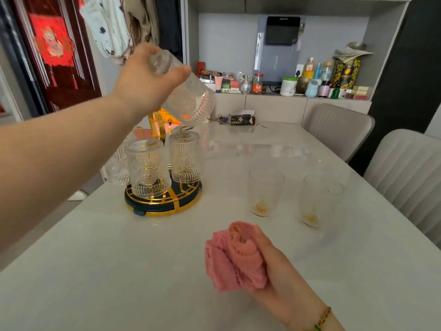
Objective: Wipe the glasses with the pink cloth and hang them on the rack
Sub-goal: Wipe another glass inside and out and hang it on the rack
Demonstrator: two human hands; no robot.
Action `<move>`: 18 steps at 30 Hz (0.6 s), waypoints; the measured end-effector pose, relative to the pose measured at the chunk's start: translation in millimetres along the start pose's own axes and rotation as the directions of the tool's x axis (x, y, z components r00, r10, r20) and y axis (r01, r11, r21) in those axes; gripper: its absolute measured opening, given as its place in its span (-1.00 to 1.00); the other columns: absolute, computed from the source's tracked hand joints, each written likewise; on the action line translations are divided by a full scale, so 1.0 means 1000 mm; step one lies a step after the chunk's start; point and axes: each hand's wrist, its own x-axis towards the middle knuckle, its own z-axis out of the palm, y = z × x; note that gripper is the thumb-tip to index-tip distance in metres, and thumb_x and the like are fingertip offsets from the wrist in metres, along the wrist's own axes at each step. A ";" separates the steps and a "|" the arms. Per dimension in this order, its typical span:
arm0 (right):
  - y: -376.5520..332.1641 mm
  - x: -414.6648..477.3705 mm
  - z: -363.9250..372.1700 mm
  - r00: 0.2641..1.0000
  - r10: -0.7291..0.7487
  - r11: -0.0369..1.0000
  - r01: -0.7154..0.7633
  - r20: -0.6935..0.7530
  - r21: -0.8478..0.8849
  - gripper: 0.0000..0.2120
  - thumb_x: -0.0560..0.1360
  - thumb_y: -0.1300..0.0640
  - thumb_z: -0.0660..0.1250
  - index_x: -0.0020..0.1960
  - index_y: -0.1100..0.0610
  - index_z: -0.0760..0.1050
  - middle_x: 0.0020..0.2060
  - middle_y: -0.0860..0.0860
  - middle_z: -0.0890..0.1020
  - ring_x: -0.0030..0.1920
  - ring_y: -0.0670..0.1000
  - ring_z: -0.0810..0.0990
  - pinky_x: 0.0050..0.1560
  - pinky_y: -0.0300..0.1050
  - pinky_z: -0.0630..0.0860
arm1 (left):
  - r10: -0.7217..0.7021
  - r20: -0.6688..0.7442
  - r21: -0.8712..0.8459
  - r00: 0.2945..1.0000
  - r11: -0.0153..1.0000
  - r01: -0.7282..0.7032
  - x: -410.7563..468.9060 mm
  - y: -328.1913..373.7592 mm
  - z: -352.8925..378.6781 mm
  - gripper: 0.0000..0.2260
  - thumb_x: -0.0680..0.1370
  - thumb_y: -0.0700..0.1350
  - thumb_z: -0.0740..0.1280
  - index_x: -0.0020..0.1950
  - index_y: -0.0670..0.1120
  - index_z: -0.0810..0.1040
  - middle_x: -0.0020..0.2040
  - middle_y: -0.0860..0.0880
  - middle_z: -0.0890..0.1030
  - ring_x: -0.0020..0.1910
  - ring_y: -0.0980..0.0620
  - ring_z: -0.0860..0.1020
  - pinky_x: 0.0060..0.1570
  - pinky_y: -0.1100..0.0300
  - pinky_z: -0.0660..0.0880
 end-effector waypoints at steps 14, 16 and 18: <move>-0.001 0.024 -0.037 0.994 -0.076 0.997 0.075 -0.079 -0.012 0.07 -0.32 0.15 0.67 0.17 0.29 0.42 -0.03 0.27 0.60 -0.08 0.21 0.64 -0.20 -0.02 0.61 | -0.019 0.141 0.462 0.990 0.885 -0.049 0.056 -0.017 0.065 -0.39 0.47 0.17 0.30 0.42 -0.05 0.21 0.37 -0.17 0.34 0.29 -0.19 0.38 0.17 0.00 0.36; 0.001 0.024 -0.042 0.994 -0.044 0.995 0.035 -0.100 -0.097 0.15 -0.37 0.12 0.67 0.21 0.23 0.40 0.05 0.28 0.60 -0.03 0.21 0.63 -0.20 -0.05 0.61 | -0.041 0.153 0.469 0.987 0.882 -0.037 0.063 -0.020 0.068 -0.38 0.47 0.16 0.30 0.43 -0.05 0.20 0.38 -0.17 0.32 0.28 -0.20 0.39 0.17 -0.01 0.36; 0.002 0.024 -0.045 0.995 -0.019 0.962 -0.009 -0.100 -0.274 0.20 -0.38 -0.02 0.65 0.24 0.16 0.37 0.09 0.20 0.60 0.01 0.12 0.64 -0.17 -0.17 0.59 | -0.088 0.203 0.503 0.975 0.864 -0.027 0.067 -0.028 0.072 -0.37 0.46 0.17 0.31 0.43 -0.06 0.19 0.36 -0.18 0.33 0.21 -0.21 0.44 0.10 0.00 0.39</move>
